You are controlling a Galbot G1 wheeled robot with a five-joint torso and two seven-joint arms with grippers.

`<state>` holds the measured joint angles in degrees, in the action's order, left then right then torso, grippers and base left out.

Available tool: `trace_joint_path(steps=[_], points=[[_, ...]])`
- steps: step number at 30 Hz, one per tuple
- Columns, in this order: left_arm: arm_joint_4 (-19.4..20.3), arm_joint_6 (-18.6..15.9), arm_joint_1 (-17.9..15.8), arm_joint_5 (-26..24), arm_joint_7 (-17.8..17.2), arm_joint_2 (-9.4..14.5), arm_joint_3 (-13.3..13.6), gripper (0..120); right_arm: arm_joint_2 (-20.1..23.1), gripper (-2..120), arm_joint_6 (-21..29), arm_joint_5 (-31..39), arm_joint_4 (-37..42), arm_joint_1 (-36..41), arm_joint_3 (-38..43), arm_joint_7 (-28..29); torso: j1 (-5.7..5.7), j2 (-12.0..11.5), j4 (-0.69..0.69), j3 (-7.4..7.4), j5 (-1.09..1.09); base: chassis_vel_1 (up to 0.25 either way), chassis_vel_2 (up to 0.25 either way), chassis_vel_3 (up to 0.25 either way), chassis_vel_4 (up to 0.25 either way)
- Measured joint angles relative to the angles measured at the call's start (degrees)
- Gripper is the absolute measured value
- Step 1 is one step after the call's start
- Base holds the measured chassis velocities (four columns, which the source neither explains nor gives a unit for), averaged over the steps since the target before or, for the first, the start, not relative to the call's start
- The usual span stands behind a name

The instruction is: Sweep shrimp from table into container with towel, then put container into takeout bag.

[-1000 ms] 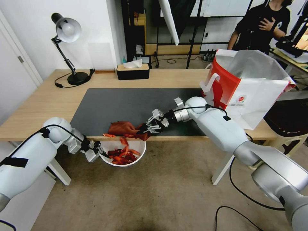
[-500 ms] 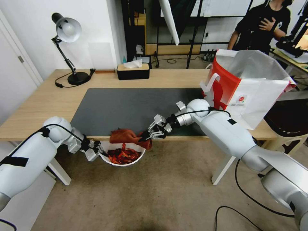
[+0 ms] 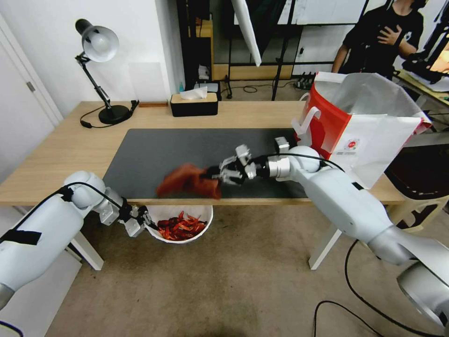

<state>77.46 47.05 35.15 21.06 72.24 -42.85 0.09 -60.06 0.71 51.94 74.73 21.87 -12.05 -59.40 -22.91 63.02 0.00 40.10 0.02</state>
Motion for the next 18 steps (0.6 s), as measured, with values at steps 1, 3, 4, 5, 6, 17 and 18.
trace_joint_path(steps=[1, 3, 4, 5, 6, 17, 18], points=[[0.0, 0.0, 0.0, 0.0, 0.0, 0.0, 0.0, 0, 0.0, 2, 0.0, 0.0, 0.0, 0.0, 0.0, 0.0, 0.00, 0.0, 0.00, 0.00, 0.00, 0.000, 0.000, 0.000, 0.000], [0.3, 0.0, 0.2, 0.0, 0.0, -0.2, 0.0, 0, 1.1, 2, -1.0, 0.8, 2.9, 3.7, 2.6, 10.5, 0.00, 0.0, -0.01, 0.00, 0.00, 0.000, 0.000, 0.000, 0.000], [0.4, 0.0, 0.2, 0.0, 0.0, -0.2, 0.1, 0, 1.4, 2, -1.0, 0.5, 4.1, 5.0, 3.4, 14.4, 0.00, 0.0, -0.01, 0.00, 0.01, 0.000, 0.000, 0.000, 0.000], [0.4, 0.0, 0.2, 0.0, 0.0, -0.2, 0.1, 0, 1.4, 2, -1.0, 0.5, 4.1, 5.0, 3.4, 14.4, 0.00, 0.0, -0.01, 0.00, 0.01, 0.000, 0.000, 0.000, 0.000], [0.6, 0.0, 0.3, 0.0, 0.0, -0.2, 0.1, 0, 2.0, 2, -1.2, -0.5, 5.5, 6.6, 4.5, 19.2, 0.00, 0.0, -0.01, 0.00, 0.01, 0.000, 0.000, 0.000, 0.000], [1.6, 0.0, 1.8, 0.1, 0.0, 0.1, 0.1, 0, 7.0, 2, 10.8, -9.6, 24.1, 20.7, 13.3, 59.6, 0.00, 0.0, 0.00, 0.00, -0.02, 0.000, 0.000, 0.000, 0.000], [1.6, 0.0, 1.8, 0.1, 0.0, 0.1, 0.1, 0, 7.0, 2, 10.8, -9.6, 24.1, 20.7, 13.3, 59.6, 0.00, 0.0, 0.00, 0.00, -0.02, 0.000, 0.000, 0.000, 0.000]])
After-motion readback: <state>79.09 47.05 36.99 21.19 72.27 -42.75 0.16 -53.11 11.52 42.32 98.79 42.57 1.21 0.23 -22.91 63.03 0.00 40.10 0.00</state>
